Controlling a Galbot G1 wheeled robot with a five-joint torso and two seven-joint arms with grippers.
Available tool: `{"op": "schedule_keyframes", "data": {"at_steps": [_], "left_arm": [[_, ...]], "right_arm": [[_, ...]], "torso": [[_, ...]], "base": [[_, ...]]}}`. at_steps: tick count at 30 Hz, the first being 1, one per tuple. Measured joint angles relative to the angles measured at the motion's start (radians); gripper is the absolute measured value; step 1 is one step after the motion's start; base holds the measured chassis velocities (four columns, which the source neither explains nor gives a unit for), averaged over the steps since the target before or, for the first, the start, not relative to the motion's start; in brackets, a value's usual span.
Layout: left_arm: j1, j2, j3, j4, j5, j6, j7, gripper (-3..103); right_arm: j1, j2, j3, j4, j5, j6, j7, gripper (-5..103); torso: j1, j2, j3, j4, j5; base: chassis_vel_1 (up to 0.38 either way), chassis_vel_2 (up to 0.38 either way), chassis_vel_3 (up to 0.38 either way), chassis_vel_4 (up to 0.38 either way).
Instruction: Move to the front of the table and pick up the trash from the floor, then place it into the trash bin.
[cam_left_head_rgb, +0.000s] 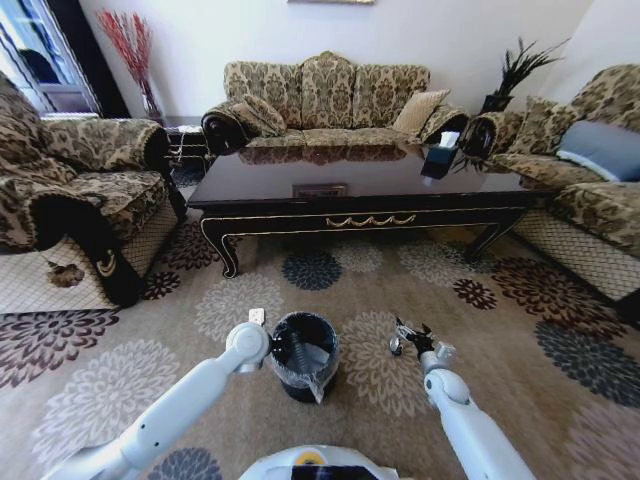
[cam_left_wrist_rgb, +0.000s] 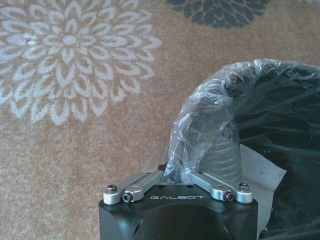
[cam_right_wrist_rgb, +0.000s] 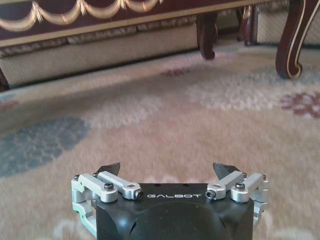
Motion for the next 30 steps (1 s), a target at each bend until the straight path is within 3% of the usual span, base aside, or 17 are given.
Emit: {"op": "schedule_keyframes", "data": {"at_steps": [23,26,28,30], "left_arm": [[-0.003,0.004,0.004,-0.011,-0.012,0.001,-0.002,0],[0.001,0.004,0.003,-0.011,-0.011,0.001,-0.002,0],[0.002,0.004,0.003,-0.011,-0.011,0.000,-0.002,0],[0.004,0.005,0.001,-0.013,-0.010,0.000,-0.002,0]], "right_arm": [[0.061,0.099,-0.001,-0.219,-0.012,-0.007,0.010,102],[0.070,0.103,-0.001,-0.233,-0.015,-0.005,0.010,88],[0.071,0.103,-0.002,-0.235,-0.015,-0.005,0.010,88],[0.071,0.103,-0.002,-0.237,-0.015,-0.005,0.009,77]], "torso": [[0.000,0.000,0.000,0.0000,0.0001],[0.000,0.000,0.000,0.0000,0.0001],[0.000,0.000,0.000,0.0000,0.0001],[0.000,0.000,0.000,0.0000,0.0001]], "base": [[0.000,0.000,0.000,0.000],[0.000,0.000,0.000,0.000],[0.000,0.000,0.000,0.000],[0.000,0.000,0.000,0.000]]}}
